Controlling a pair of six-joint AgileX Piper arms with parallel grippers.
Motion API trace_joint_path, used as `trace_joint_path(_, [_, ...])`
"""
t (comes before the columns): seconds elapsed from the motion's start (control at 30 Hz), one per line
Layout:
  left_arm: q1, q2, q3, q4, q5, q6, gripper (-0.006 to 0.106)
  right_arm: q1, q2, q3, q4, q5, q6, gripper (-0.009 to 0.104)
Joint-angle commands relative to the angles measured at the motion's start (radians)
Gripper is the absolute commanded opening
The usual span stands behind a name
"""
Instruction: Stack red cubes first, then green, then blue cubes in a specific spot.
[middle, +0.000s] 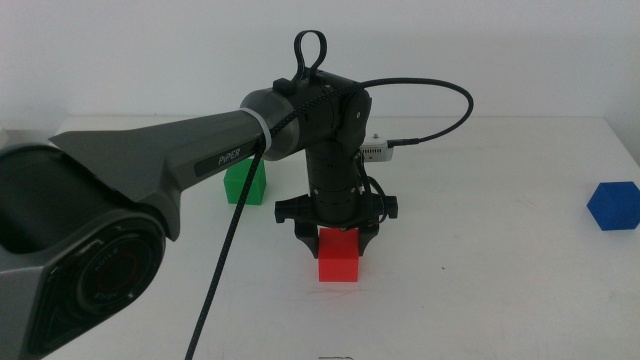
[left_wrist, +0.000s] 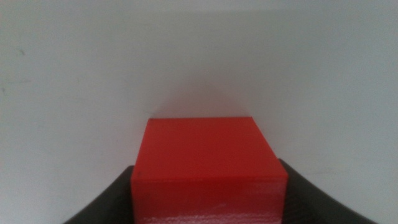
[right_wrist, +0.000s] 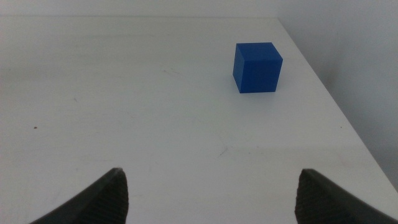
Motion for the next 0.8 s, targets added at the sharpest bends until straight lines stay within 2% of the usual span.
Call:
trace_joint_path(0.0, [-0.003,-0.056,-0.029,-0.017,-0.013,-0.009,0.026,-0.006,-0.022,-0.018,-0.02,-0.072,-0.009,0.08])
trace_joint_path(0.2, [-0.003,-0.04,-0.029,-0.032,-0.008,-0.008,0.028,-0.006,-0.022,-0.018,-0.02,-0.072,-0.009,0.08])
trace_joint_path(0.3, [-0.003,-0.04,-0.029,-0.03,-0.008,-0.008,0.04,-0.006,-0.022,-0.018,-0.02,-0.072,-0.009,0.08])
trace_joint_path(0.33, [-0.003,-0.04,-0.029,-0.026,0.002,0.016,0.078,-0.006,-0.022,-0.018,-0.02,-0.072,-0.009,0.08])
trace_joint_path(0.4, [-0.003,-0.04,-0.029,-0.026,0.002,0.021,0.094,-0.006,-0.022,-0.018,-0.02,-0.072,-0.009,0.08])
trace_joint_path(0.77, [-0.002,-0.076,-0.03,-0.007,0.034,0.021,0.094,-0.006,-0.022,-0.018,-0.02,-0.072,-0.009,0.08])
